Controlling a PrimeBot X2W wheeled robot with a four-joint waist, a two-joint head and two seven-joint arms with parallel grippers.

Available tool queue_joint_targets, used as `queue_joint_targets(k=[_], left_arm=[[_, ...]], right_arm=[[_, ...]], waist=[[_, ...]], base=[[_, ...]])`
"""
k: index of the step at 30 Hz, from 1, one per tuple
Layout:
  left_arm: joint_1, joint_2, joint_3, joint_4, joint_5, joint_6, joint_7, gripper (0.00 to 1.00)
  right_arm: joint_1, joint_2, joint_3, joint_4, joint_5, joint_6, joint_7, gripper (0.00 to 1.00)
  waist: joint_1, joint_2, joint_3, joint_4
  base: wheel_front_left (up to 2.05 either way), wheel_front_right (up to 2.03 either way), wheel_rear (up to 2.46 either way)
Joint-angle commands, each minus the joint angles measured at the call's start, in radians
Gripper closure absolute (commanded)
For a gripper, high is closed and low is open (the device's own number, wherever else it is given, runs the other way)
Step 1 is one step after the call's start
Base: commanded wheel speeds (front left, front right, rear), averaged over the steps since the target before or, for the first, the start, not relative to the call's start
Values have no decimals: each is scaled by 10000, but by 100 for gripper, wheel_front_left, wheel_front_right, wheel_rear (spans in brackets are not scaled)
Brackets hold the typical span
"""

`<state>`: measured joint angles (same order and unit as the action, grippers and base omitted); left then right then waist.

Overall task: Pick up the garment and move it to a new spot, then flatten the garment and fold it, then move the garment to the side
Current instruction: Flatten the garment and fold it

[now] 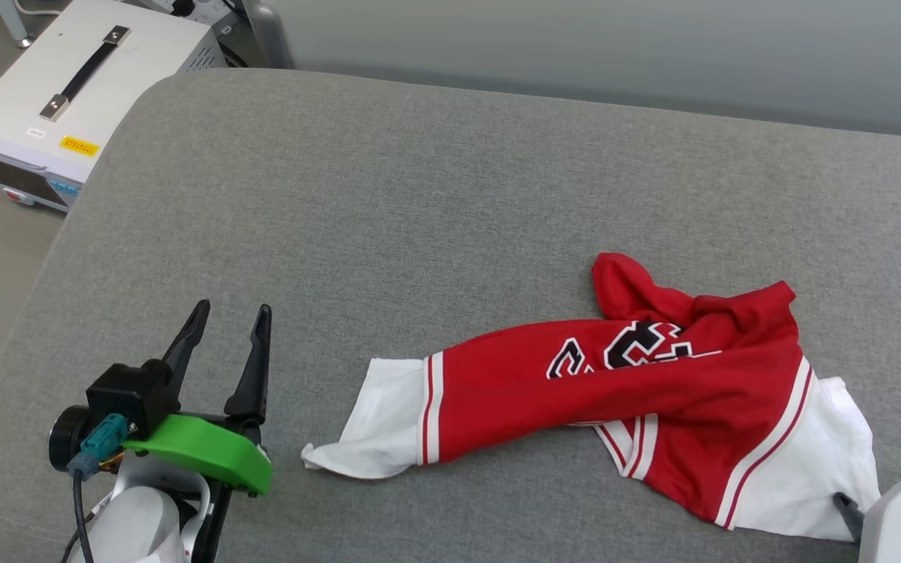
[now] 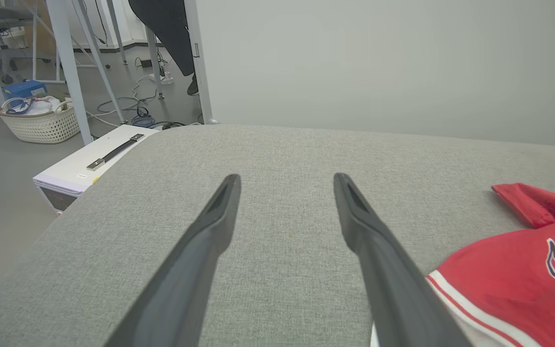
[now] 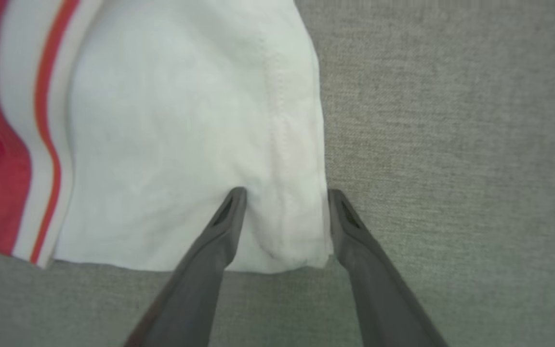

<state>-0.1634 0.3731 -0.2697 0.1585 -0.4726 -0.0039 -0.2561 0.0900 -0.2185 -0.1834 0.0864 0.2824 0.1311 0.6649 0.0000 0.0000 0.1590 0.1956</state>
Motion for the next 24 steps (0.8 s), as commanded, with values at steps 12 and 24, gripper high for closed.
queue_joint_targets(k=[12,24], left_arm=[[255,-389,-231,629,288,-435,-56,0],[57,-656,-1025,1105,239,-885,315,0]], right_arm=[[8,-1320,-994,424,-100,-4,-477,100],[1,-953,-1463,-132,-360,-4,-1408,0]], waist=[[0,0,-420,-307],[0,0,-520,-555]], base=[[0,0,0],[0,0,0]])
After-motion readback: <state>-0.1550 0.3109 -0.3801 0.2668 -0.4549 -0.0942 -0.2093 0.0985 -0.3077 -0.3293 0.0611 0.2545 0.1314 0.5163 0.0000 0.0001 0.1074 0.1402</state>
